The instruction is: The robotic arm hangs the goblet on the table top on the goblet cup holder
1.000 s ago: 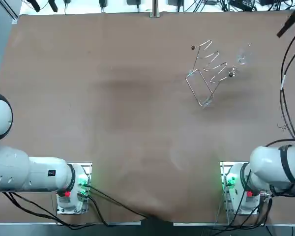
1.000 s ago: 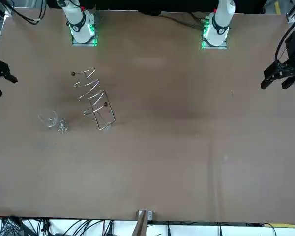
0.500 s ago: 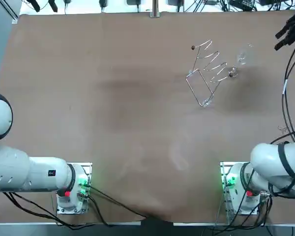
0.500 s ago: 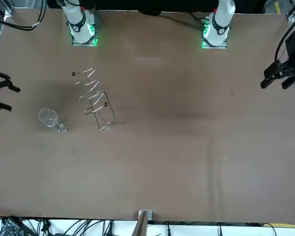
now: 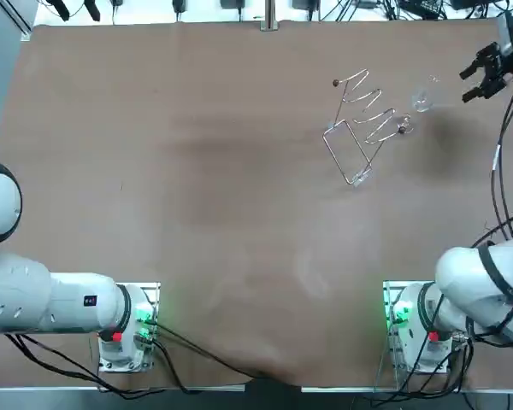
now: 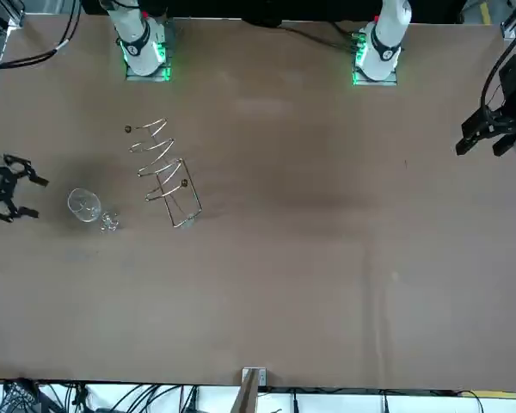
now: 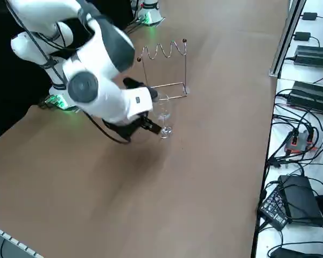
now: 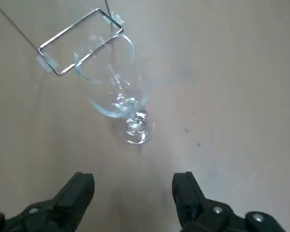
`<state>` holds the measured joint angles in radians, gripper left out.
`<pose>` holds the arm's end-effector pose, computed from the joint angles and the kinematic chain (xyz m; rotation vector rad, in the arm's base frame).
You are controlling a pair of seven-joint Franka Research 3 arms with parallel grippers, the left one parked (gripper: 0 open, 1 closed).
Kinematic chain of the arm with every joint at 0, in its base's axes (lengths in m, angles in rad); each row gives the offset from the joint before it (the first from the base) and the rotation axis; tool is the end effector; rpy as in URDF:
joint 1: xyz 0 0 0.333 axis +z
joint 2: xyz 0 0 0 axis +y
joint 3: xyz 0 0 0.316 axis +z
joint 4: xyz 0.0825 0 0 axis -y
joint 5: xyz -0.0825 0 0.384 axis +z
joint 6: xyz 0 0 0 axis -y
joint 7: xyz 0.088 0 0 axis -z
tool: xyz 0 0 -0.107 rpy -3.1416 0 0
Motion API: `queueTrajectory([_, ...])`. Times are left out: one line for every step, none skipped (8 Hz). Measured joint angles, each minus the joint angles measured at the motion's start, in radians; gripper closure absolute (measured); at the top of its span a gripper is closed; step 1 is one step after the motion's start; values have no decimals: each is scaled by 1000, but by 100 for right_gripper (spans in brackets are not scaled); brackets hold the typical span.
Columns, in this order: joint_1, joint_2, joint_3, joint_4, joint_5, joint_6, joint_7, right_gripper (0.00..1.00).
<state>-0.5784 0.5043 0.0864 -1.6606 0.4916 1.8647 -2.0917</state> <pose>0.5849 -0.2788 0.3051 -2.0649 -1.6998 -0.5331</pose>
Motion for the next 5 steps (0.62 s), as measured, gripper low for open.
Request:
queueTrajectory([-2,52,0,25,42,6,-70,0])
queueTrajectory([-6,100,0,49,74,23,-132,0])
queueTrajectory([-10,142,0,68,104,45,-181,0])
queueTrajectory([-12,180,1,84,135,51,-221,0])
queueTrajectory([-12,211,2,94,162,51,-253,0])
